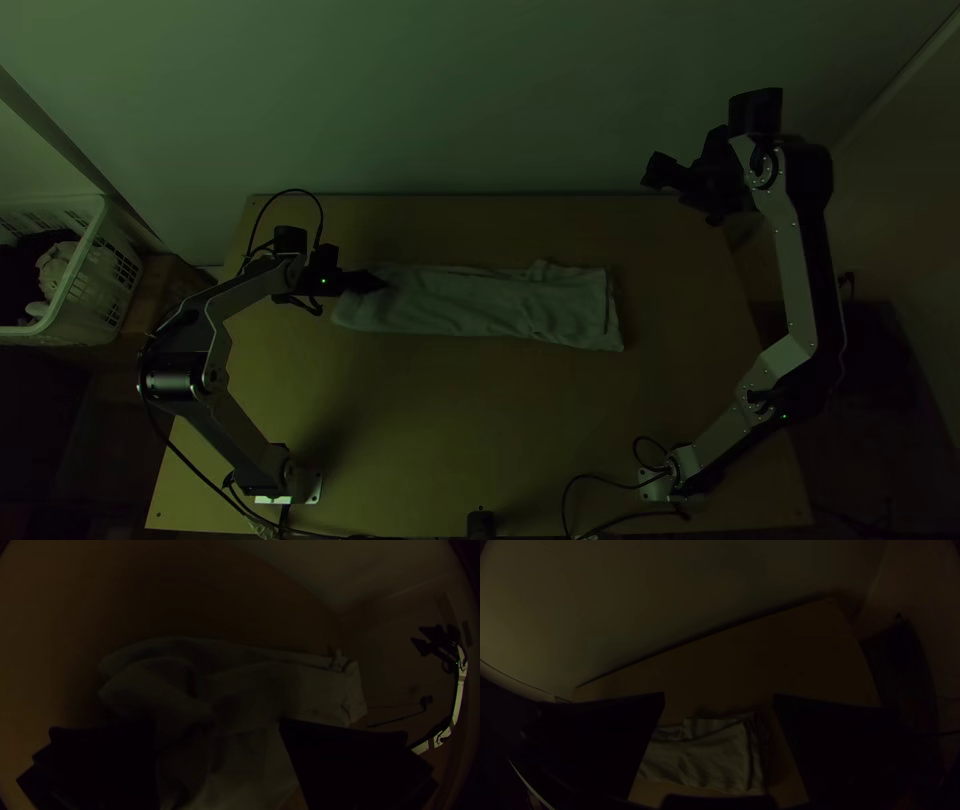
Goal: Fold the t-shirt
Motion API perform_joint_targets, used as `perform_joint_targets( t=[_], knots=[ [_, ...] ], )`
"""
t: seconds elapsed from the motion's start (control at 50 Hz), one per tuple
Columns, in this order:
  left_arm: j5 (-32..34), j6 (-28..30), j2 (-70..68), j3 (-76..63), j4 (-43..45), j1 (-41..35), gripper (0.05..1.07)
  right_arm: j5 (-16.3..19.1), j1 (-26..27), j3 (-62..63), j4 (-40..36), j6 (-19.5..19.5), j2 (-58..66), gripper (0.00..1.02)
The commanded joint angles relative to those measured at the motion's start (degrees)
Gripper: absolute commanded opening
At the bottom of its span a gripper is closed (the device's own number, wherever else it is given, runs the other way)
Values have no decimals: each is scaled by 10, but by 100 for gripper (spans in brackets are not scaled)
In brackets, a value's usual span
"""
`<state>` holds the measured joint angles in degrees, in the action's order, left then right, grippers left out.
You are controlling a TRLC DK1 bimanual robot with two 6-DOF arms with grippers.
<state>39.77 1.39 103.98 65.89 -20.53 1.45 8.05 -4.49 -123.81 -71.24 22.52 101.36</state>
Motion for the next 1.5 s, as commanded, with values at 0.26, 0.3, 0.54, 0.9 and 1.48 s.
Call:
perform_joint_targets(
  t=[0.26, 0.3, 0.54, 0.9, 1.48],
  knots=[
    [-72, -67, 5, -36, 7, -46, 45, 4, -5, 39, -4, 12, -43, 99],
    [-86, -68, 0, -39, 8, -43, 30, 4, -5, 44, -4, 12, -45, 99],
    [-115, -63, -41, -42, 21, 20, 8, 6, -5, 63, -3, 12, -51, 99],
    [-159, 16, -66, 52, -114, 157, 8, 6, -2, 102, 15, 12, -64, 99],
    [-327, 85, -137, 296, -408, 69, 8, 9, 25, 148, 32, 12, -95, 99]
  ],
)
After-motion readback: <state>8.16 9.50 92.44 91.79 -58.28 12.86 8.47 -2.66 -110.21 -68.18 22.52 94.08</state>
